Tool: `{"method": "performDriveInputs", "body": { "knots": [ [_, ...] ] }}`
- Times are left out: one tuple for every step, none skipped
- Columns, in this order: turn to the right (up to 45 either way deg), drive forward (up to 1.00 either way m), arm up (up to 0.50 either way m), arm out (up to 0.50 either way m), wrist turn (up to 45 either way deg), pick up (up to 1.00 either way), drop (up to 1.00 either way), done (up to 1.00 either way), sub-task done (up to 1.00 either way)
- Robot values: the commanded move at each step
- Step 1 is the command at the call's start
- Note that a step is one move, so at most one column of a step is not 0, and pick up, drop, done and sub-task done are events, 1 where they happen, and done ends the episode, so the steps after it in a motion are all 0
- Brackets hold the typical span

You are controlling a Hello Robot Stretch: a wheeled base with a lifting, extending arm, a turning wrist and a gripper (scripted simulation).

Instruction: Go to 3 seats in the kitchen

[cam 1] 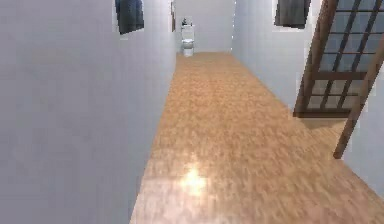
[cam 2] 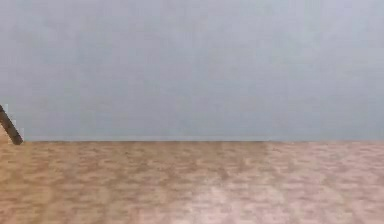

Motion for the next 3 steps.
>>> {"method": "performDriveInputs", "body": {
  "knots": [
    [45.0, 0.0, 0.0, 0.0, 0.0, 0.0, 0.0, 0.0, 0.0],
    [42.0, 0.0, 0.0, 0.0, 0.0, 0.0, 0.0, 0.0, 0.0],
    [0.0, 0.1, 0.0, 0.0, 0.0, 0.0, 0.0, 0.0, 0.0]
  ]
}}
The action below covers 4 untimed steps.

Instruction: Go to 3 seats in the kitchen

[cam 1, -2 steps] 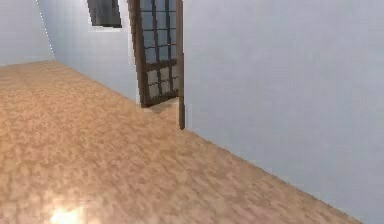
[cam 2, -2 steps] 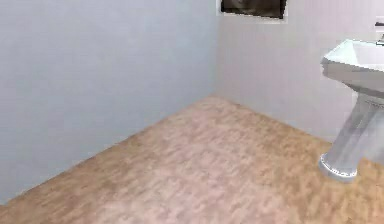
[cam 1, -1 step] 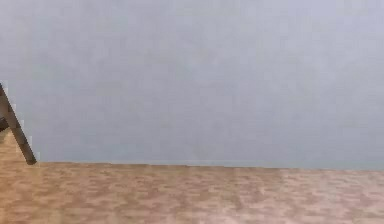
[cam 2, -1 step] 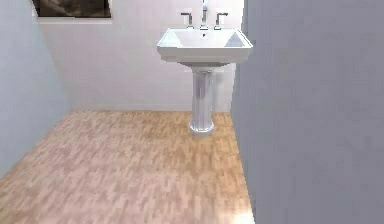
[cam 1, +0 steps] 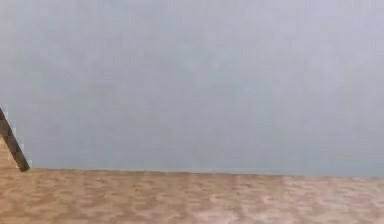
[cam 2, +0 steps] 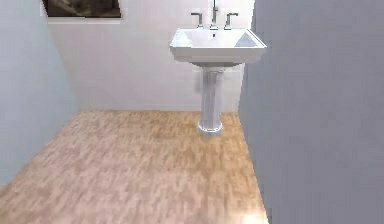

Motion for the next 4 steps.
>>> {"method": "performDriveInputs", "body": {
  "knots": [
    [-45.0, 0.0, 0.0, 0.0, 0.0, 0.0, 0.0, 0.0, 0.0],
    [-42.0, 0.0, 0.0, 0.0, 0.0, 0.0, 0.0, 0.0, 0.0],
    [0.0, 1.0, 0.0, 0.0, 0.0, 0.0, 0.0, 0.0, 0.0],
    [0.0, 1.0, 0.0, 0.0, 0.0, 0.0, 0.0, 0.0, 0.0]
  ]
}}
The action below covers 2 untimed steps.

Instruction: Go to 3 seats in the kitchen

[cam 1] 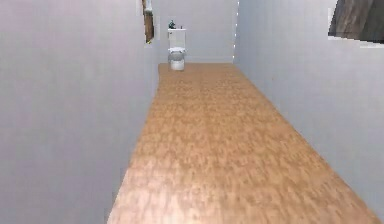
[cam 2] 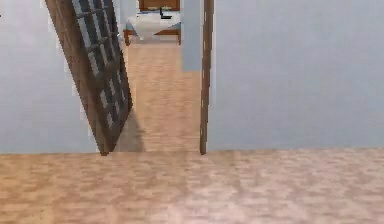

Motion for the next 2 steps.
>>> {"method": "performDriveInputs", "body": {
  "knots": [
    [0.0, 1.0, 0.0, 0.0, 0.0, 0.0, 0.0, 0.0, 0.0],
    [0.0, 1.0, 0.0, 0.0, 0.0, 0.0, 0.0, 0.0, 0.0]
  ]
}}
